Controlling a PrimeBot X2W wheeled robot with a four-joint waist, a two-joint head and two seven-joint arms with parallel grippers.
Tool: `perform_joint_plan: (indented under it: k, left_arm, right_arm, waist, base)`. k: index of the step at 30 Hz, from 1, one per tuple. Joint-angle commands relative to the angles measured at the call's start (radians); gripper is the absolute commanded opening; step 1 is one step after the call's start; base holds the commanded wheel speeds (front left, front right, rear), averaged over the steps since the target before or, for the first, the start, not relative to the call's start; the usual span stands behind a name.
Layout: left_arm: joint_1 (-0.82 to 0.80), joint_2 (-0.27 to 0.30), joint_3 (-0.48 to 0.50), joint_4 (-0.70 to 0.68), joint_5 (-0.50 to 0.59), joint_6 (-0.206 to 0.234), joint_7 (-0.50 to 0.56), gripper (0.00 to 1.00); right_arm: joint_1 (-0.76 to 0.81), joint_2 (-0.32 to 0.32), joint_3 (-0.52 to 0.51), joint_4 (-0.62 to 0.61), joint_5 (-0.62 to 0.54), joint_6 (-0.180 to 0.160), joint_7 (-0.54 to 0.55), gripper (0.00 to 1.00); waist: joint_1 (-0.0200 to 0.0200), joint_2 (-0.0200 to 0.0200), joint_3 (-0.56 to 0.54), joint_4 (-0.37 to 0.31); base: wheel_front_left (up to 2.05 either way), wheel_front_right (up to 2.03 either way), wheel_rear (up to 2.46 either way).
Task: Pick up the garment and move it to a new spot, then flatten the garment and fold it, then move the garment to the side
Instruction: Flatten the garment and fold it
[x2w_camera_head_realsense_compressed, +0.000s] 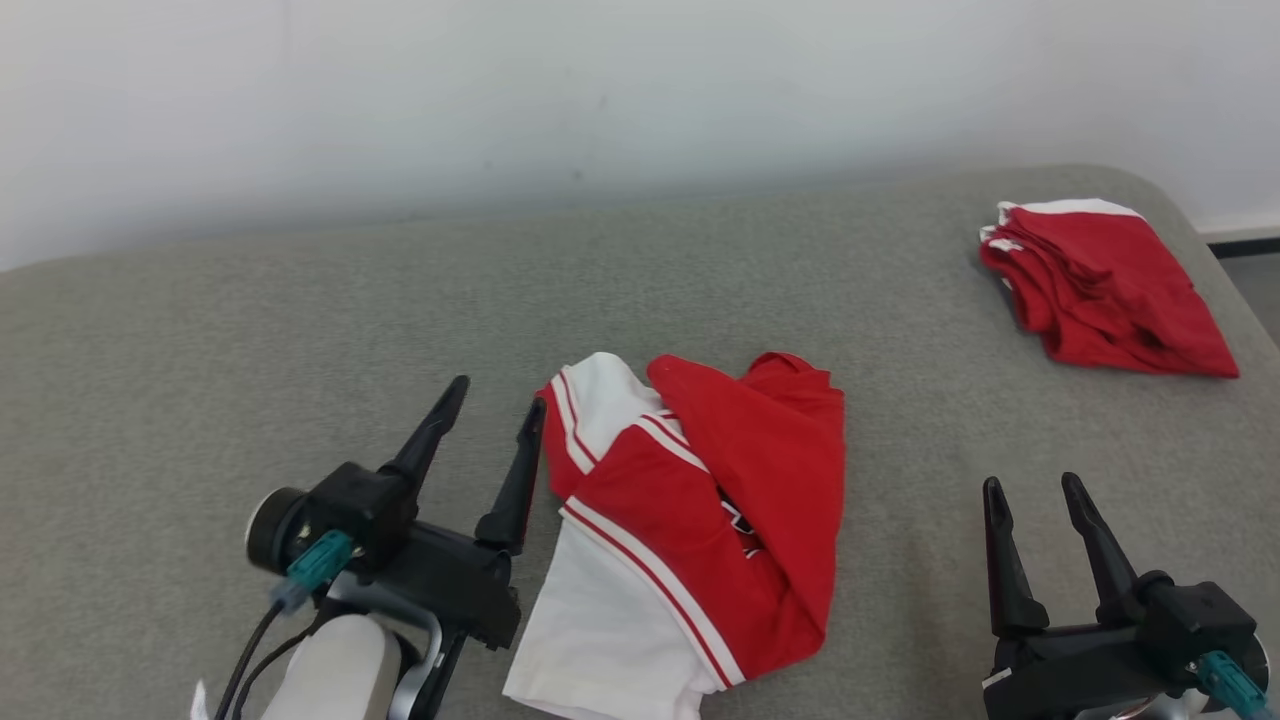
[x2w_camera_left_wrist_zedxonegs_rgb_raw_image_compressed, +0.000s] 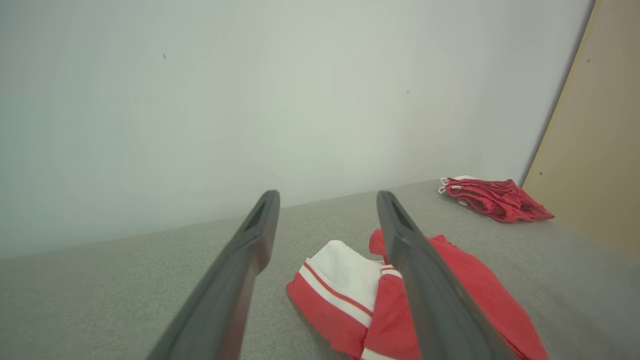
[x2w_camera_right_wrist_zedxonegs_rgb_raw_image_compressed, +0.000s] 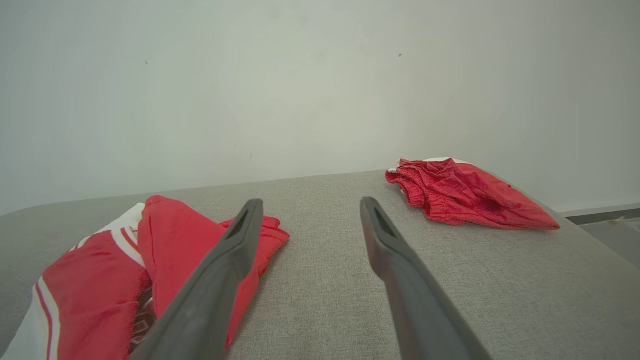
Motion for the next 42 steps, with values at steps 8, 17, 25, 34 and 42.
perform_joint_plan:
  k: [8, 17, 25, 34, 42]
  left_arm:
    - [-0.145, 0.050, -0.162, 0.196, -0.076, 0.002, 0.014, 1.00]
    - [-0.181, 0.084, -0.309, 0.346, -0.151, 0.002, 0.040, 1.00]
    - [-0.225, 0.103, -0.321, 0.362, -0.214, 0.002, 0.006, 0.00]
    - [-0.168, 0.177, -0.189, 0.233, -0.226, 0.043, 0.000, 0.00]
    - [0.050, 0.249, -0.039, 0.130, -0.279, 0.117, 0.000, 0.00]
  right_arm:
    - [-0.032, 0.022, 0.000, 0.025, 0.004, -0.003, -0.008, 1.00]
    - [-0.047, 0.036, -0.016, 0.026, 0.008, -0.003, -0.009, 1.00]
    - [-0.024, 0.042, -0.046, 0.012, -0.004, -0.003, -0.010, 1.00]
    - [-0.008, 0.039, -0.069, 0.017, -0.006, -0.003, -0.008, 1.00]
    - [-0.004, 0.045, -0.073, 0.033, 0.001, -0.003, -0.008, 1.00]
  waist:
    - [-0.0001, 0.0000, 0.084, -0.125]
    - [-0.0001, 0.0000, 0.123, -0.177]
    - [-0.0001, 0.0000, 0.109, -0.140]
    - [-0.0001, 0.0000, 0.062, -0.034]
    - [-0.0001, 0.0000, 0.045, -0.001]
  base:
    - [0.00, 0.00, 0.00]
    - [0.00, 0.00, 0.00]
    - [0.00, 0.00, 0.00]
    - [0.00, 0.00, 0.00]
    - [0.00, 0.00, 0.00]
